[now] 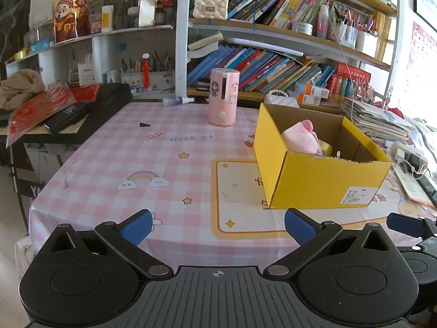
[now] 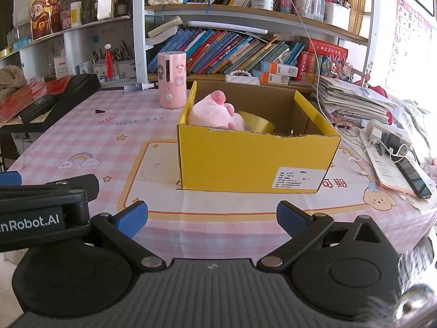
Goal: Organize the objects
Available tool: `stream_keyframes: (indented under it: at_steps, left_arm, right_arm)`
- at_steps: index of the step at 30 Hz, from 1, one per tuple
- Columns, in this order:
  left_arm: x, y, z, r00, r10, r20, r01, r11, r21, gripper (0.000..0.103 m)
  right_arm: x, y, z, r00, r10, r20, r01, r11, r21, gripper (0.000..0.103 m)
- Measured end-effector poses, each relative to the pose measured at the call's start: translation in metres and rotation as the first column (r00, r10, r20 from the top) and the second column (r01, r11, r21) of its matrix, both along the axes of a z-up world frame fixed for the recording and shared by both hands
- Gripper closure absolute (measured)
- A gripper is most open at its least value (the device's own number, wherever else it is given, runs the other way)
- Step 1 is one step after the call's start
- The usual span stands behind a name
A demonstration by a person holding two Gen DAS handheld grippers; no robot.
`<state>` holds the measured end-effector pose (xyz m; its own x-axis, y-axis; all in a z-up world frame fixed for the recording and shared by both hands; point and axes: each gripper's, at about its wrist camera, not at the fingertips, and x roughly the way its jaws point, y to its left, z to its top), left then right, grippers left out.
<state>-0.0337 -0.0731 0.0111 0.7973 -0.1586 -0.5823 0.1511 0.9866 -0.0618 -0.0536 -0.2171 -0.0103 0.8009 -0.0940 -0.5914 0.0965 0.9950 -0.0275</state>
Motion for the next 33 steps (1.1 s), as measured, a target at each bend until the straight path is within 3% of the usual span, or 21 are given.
stream_keyframes:
  at_steps: [33]
  left_arm:
    - [-0.0042,-0.0036,-0.0007,1.0,-0.009,0.001,0.009,1.0,-0.008,0.0]
  right_arm:
    - [-0.0021,-0.0014,0.0007,1.0,-0.002,-0.001,0.002,1.0,-0.001,0.001]
